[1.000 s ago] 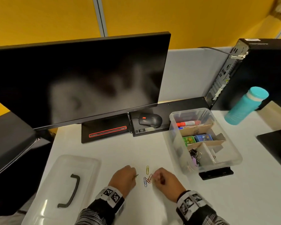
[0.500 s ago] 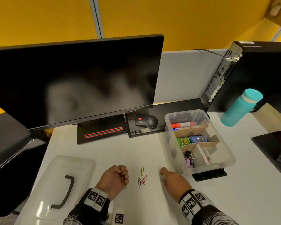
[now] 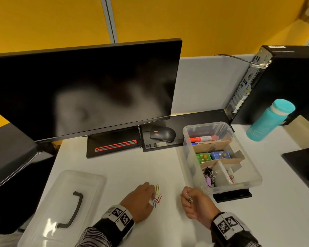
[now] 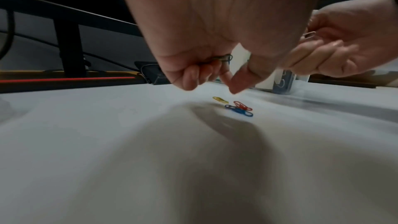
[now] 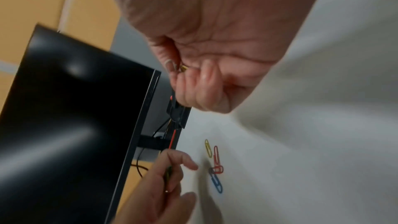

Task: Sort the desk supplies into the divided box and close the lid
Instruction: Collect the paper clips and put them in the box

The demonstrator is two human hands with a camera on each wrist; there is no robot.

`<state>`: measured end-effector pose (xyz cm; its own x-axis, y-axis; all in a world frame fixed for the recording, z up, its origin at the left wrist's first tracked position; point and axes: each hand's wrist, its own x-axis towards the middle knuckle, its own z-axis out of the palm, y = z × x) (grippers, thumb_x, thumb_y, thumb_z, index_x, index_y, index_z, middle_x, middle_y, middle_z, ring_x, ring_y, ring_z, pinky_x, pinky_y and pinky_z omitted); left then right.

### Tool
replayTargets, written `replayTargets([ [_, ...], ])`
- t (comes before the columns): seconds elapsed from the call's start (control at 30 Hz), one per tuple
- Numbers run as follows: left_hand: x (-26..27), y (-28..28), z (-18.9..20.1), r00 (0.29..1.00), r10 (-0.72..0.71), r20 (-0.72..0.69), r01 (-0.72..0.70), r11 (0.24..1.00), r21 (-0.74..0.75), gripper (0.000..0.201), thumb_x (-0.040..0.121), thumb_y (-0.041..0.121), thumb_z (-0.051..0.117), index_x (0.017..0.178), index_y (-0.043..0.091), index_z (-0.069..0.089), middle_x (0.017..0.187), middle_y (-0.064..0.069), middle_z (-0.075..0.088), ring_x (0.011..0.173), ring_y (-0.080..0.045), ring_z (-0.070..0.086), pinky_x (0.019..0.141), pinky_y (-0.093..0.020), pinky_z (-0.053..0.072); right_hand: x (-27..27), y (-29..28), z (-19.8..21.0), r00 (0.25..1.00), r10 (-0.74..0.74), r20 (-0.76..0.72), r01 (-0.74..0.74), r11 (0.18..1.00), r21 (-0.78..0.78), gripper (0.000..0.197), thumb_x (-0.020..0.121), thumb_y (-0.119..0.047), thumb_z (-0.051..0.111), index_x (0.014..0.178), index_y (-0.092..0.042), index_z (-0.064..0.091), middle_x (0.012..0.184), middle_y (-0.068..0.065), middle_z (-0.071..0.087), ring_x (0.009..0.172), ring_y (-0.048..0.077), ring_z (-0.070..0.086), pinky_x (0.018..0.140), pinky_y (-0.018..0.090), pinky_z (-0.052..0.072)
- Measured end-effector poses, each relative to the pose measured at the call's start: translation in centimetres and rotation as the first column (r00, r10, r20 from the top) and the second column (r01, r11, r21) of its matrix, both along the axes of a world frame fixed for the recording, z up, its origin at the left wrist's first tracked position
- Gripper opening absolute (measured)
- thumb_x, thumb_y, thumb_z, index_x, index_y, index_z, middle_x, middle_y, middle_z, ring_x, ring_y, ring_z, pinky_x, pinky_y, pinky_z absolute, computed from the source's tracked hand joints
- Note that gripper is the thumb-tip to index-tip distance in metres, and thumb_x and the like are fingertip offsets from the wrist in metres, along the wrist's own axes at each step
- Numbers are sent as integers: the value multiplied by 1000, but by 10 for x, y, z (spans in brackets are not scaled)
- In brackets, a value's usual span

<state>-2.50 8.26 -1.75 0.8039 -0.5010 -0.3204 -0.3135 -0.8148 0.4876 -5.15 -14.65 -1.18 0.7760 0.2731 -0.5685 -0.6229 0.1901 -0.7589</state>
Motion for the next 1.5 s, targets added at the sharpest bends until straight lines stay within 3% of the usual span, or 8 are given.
replayTargets([
  [0.1, 3, 2, -4, 993, -117, 15, 116, 990, 75, 37, 89, 19, 46, 124, 25, 42, 119, 4, 41, 107, -15, 47, 87, -29, 45, 0, 3, 0, 996, -80, -43, 85, 989, 120, 23, 85, -16, 39, 65, -9, 48, 58, 7, 39, 46, 16, 29, 41, 22, 22],
  [0.2, 3, 2, -7, 979, -200, 28, 194, 970, 146, 37, 92, 26, 49, 128, 25, 41, 123, 1, 41, 112, -17, 45, 90, -33, 45, 5, 13, -10, 989, 80, 120, -48, 968, -248, 25, 94, -4, 36, 80, -11, 56, 60, 5, 43, 45, 13, 38, 43, 23, 30],
  [0.4, -2, 0, -4, 977, -208, 56, 192, 959, 210, 31, 94, 25, 47, 123, 16, 48, 122, -6, 47, 112, -24, 46, 83, -37, 42, 17, 41, -13, 480, 871, 107, -213, 234, -949, 25, 98, -26, 31, 120, -19, 41, 97, 8, 63, 80, 26, 57, 68, 33, 39],
  [0.53, -3, 2, -4, 985, -163, 56, 148, 966, 212, 25, 95, 28, 46, 116, 14, 53, 120, -6, 48, 112, -22, 47, 82, -36, 41, 27, 49, -21, 382, 924, -6, -239, 92, -966, 23, 98, -24, 36, 119, -16, 40, 110, 13, 60, 95, 33, 57, 69, 33, 37],
  [0.83, -5, -1, -7, 993, -108, 56, 92, 967, 237, 26, 95, 28, 43, 111, 10, 53, 117, -6, 51, 107, -22, 51, 83, -34, 43, 17, 30, -17, 746, 664, 55, -216, 318, -923, 28, 91, -40, 54, 101, -22, 36, 85, -3, 55, 69, 16, 49, 59, 26, 39],
  [1.2, -13, -16, -12, 999, 39, -5, -34, 936, 350, 26, 93, 16, 39, 116, 7, 47, 119, -11, 50, 108, -26, 52, 86, -34, 44, 21, 61, -9, 663, 738, -123, -320, 130, -938, 24, 93, -32, 41, 108, -13, 44, 98, 7, 60, 79, 23, 52, 69, 30, 37],
  [1.37, -15, -12, -15, 995, 98, -33, -85, 956, 280, 22, 95, 16, 35, 112, 7, 47, 115, -9, 49, 102, -23, 51, 82, -30, 41, 15, 39, -4, 956, 286, -60, -290, 899, -328, 21, 82, -16, 40, 63, -16, 33, 56, 1, 35, 44, 11, 28, 45, 23, 24],
  [1.5, -12, 8, -14, 922, 307, -237, -311, 950, 20, 18, 98, 23, 33, 87, 13, 45, 90, -2, 52, 75, -11, 46, 73, -25, 40, 2, 25, 9, 986, -28, -163, 80, 944, 320, 4, 63, -12, 46, 66, -10, 46, 61, 9, 43, 43, 16, 29, 38, 18, 19],
])
